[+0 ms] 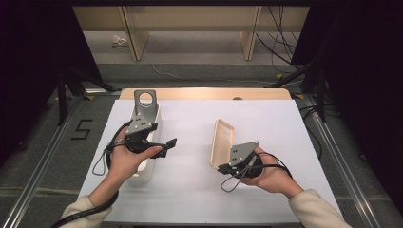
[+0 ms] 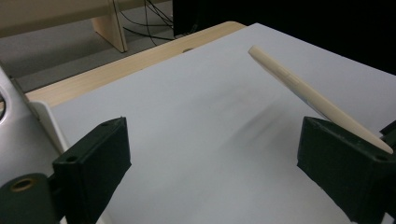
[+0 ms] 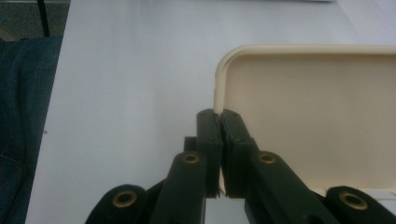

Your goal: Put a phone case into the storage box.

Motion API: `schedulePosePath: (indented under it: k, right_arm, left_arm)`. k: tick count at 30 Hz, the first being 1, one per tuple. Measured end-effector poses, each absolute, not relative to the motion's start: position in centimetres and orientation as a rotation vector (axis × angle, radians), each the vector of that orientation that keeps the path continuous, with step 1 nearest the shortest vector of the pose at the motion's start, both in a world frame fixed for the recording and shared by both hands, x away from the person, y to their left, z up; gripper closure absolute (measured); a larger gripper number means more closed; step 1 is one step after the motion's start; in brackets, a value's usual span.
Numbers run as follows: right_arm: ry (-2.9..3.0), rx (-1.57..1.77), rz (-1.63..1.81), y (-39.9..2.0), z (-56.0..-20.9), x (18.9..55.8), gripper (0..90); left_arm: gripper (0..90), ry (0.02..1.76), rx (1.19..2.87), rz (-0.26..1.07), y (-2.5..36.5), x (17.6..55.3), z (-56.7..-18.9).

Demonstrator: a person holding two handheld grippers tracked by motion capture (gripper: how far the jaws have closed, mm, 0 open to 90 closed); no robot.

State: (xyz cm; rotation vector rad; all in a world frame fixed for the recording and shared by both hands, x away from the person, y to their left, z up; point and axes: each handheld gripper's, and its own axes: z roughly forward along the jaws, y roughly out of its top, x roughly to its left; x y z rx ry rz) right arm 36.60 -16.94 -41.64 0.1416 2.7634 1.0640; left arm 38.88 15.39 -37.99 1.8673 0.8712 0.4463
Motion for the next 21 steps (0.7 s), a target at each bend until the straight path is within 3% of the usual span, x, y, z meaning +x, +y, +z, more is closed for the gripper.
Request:
schedulePosePath:
  k: [21]
  right_arm:
    - [2.759, 0.134, 1.091, -16.7, -41.4, 36.2, 88.0]
  left_arm:
    - [15.2, 0.834, 1.972, 0.353, 8.7, 42.0, -36.7]
